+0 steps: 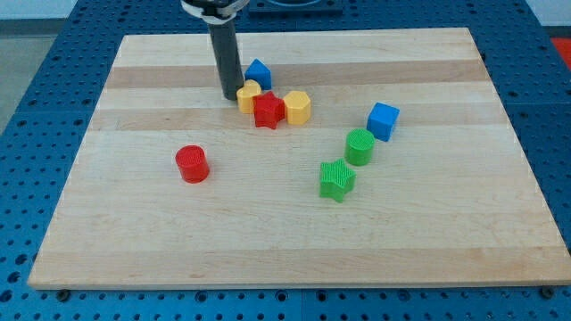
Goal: Slide the red circle to the group of blocks
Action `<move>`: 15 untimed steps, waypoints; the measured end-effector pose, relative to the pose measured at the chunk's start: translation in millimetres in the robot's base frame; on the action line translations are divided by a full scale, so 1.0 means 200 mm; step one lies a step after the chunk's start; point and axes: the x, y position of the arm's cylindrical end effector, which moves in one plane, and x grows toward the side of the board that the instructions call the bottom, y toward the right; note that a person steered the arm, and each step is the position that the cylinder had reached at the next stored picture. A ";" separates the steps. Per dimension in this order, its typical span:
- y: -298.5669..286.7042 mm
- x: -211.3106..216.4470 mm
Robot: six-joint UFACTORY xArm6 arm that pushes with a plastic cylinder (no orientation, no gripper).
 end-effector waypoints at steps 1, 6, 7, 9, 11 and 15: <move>0.08 0.00; -0.47 0.51; -0.47 0.69; -0.33 0.77; -0.19 0.75; -0.06 0.53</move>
